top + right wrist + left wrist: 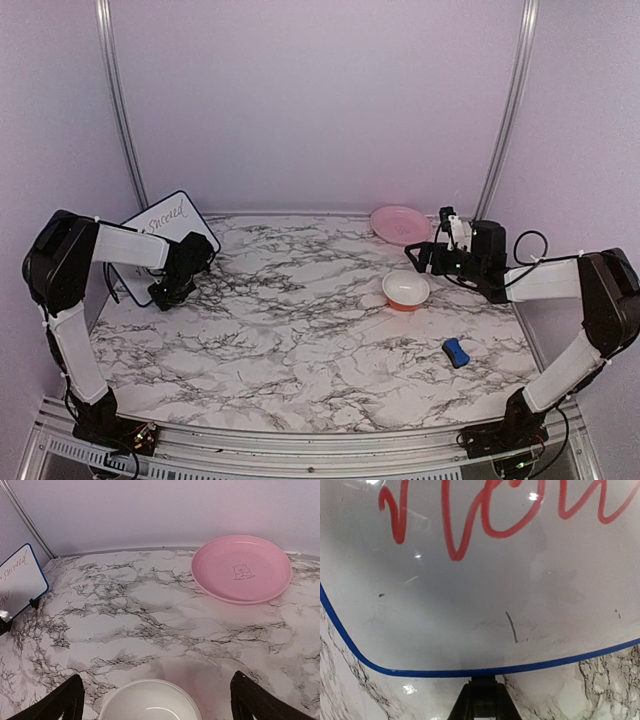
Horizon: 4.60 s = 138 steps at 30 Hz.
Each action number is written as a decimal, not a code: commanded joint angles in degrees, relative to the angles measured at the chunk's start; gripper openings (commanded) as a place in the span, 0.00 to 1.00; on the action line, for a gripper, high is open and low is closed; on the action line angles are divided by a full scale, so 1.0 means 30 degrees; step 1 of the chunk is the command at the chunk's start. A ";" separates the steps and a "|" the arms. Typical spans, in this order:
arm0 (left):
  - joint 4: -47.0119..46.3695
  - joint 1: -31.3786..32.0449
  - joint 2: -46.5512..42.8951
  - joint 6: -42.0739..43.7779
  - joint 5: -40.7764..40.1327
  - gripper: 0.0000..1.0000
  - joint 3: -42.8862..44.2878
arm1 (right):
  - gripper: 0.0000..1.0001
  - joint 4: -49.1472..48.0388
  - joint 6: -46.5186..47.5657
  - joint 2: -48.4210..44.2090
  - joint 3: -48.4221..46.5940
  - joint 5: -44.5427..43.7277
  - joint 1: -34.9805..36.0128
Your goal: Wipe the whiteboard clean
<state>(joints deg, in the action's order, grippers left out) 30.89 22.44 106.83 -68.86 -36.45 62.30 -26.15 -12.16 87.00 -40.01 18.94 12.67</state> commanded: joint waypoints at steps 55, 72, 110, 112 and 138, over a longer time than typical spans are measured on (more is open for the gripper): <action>0.0994 1.2454 -0.1940 0.0801 -0.0374 0.85 0.5875 | 0.87 0.1617 0.2201 0.3957 -0.3499 -0.4970 0.9027; -0.3827 0.6894 -1.0527 0.7047 0.1232 0.99 0.1336 | 0.58 0.4156 0.1299 0.8357 -0.7246 -0.5031 1.0529; -0.7134 0.1458 -1.3137 1.3566 0.8803 0.99 -0.1139 | 0.00 0.2628 0.5335 0.6490 -0.3718 -0.2744 1.1546; -0.7175 0.1445 -1.2952 1.3578 0.9035 0.99 -0.1190 | 0.00 0.2424 0.5917 0.6328 -0.3223 -0.2656 1.1935; -0.7669 0.1401 -1.1771 1.4827 1.1960 0.99 -0.1658 | 0.68 1.3671 0.1507 -0.0917 -0.1719 -0.4812 1.1102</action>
<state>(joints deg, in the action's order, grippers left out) 9.96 27.05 70.50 -26.94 -2.96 58.19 0.43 0.93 90.56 -47.37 7.42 50.81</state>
